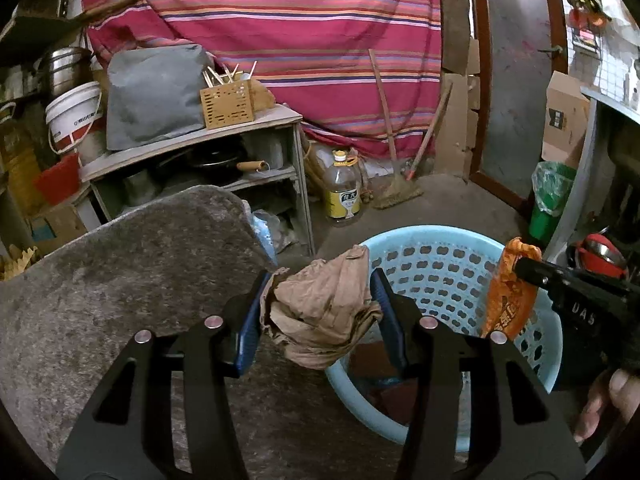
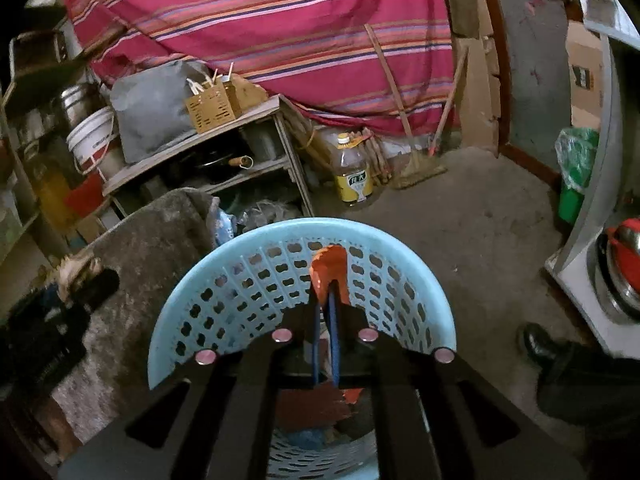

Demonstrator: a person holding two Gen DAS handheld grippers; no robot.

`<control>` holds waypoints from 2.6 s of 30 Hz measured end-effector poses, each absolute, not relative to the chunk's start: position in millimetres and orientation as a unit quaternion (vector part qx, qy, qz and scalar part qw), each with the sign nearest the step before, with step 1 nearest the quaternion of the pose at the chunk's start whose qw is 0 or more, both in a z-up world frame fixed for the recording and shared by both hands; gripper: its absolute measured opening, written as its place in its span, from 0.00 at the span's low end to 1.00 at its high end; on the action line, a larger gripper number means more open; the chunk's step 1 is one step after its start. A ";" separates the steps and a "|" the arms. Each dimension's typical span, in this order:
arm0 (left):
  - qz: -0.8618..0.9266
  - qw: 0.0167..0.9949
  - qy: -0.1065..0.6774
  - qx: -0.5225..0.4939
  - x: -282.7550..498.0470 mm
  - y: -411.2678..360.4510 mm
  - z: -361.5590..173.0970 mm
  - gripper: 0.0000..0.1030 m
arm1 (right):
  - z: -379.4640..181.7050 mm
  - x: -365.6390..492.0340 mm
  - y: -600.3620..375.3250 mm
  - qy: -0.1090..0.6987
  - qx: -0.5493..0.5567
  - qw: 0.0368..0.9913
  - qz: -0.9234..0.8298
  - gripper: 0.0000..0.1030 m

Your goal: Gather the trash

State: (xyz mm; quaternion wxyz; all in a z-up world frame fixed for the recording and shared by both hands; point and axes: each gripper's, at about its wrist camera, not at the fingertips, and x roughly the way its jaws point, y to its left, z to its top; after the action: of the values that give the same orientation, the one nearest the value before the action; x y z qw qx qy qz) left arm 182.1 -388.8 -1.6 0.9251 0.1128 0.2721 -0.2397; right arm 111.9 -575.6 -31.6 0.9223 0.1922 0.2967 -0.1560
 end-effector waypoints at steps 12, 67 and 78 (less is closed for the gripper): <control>-0.240 0.923 0.275 0.120 180.2 -395.6 -4.5 0.48 | -32.5 107.7 -579.0 0.295 0.200 0.919 -0.168 0.62; -0.081 0.966 0.238 0.063 87.4 -67.5 9.8 0.95 | -11.4 95.4 -348.2 0.270 0.051 0.960 -0.057 0.96; -0.026 0.971 0.236 0.038 40.1 -8.4 -23.1 0.95 | -22.8 23.6 -255.1 0.232 0.029 0.972 -0.026 0.96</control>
State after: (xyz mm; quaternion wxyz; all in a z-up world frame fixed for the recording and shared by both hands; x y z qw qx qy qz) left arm 40.1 -8.4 -23.1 0.9706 0.0378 0.2365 -0.0261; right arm 23.6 -255.1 -22.8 0.9719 0.0289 0.2323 -0.0260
